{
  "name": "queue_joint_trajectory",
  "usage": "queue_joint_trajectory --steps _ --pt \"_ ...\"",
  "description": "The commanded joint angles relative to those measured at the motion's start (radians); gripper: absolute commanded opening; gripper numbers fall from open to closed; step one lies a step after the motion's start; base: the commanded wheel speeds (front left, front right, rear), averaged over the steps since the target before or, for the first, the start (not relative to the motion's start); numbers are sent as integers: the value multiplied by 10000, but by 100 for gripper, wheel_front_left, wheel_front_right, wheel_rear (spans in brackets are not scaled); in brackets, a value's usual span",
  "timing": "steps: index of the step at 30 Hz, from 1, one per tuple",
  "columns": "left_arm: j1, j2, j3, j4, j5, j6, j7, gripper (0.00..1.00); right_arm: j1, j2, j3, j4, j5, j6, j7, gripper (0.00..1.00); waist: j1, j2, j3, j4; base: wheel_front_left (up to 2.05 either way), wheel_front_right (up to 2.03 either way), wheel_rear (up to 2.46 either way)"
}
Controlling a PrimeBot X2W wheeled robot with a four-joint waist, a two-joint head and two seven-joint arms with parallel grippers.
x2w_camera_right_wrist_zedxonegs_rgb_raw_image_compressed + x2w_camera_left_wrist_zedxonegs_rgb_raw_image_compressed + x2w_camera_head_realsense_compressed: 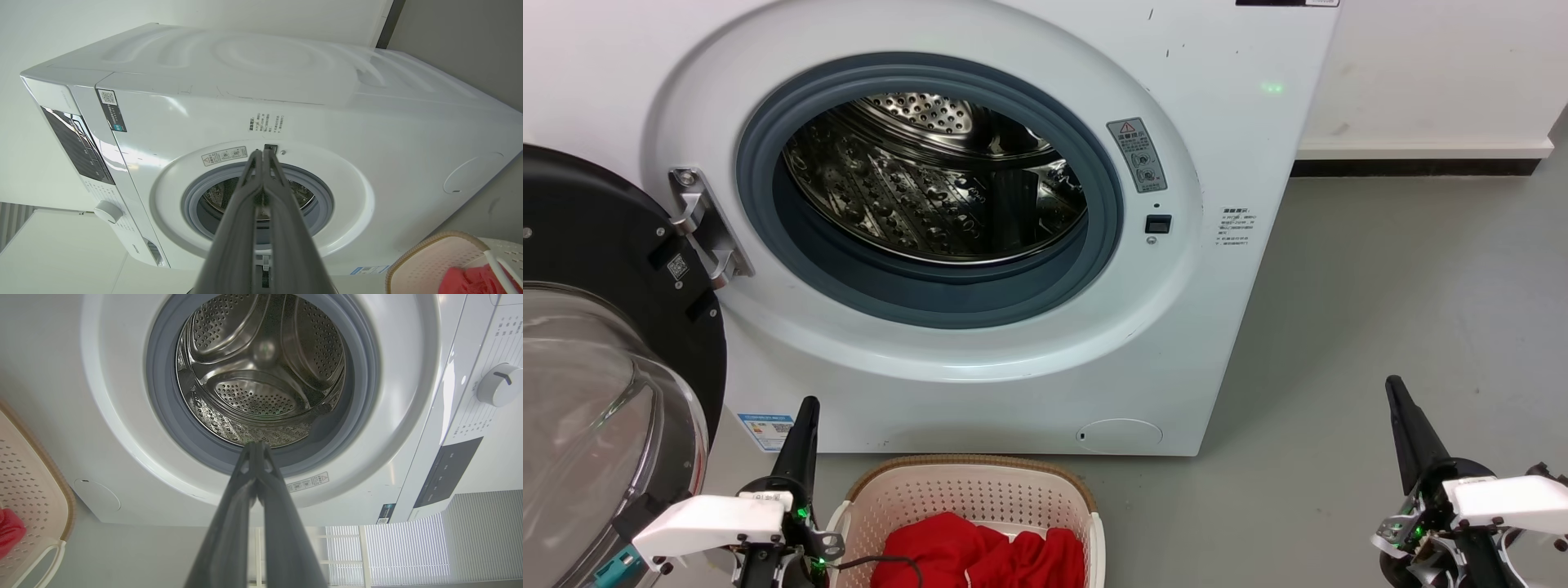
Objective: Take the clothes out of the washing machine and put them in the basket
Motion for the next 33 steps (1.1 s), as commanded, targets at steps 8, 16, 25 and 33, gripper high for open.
queue_joint_trajectory --steps 8,16,25,33 --pt "-238 -16 77 84 -768 -97 188 0 -273 -50 -24 73 784 -3 198 0 1 -1 14 16 0 0 0" --pt "-286 -20 99 132 -1264 -131 321 0 -312 -51 -34 121 1301 -3 299 0 1 -1 27 30 0 0 0" --pt "-278 -20 97 126 -1239 -132 317 0 -310 -51 -34 118 1278 -3 301 0 1 -1 27 30 0 0 0" --pt "-277 -20 96 125 -1240 -132 315 0 -310 -51 -32 118 1278 -3 301 0 1 -1 27 30 0 0 0"
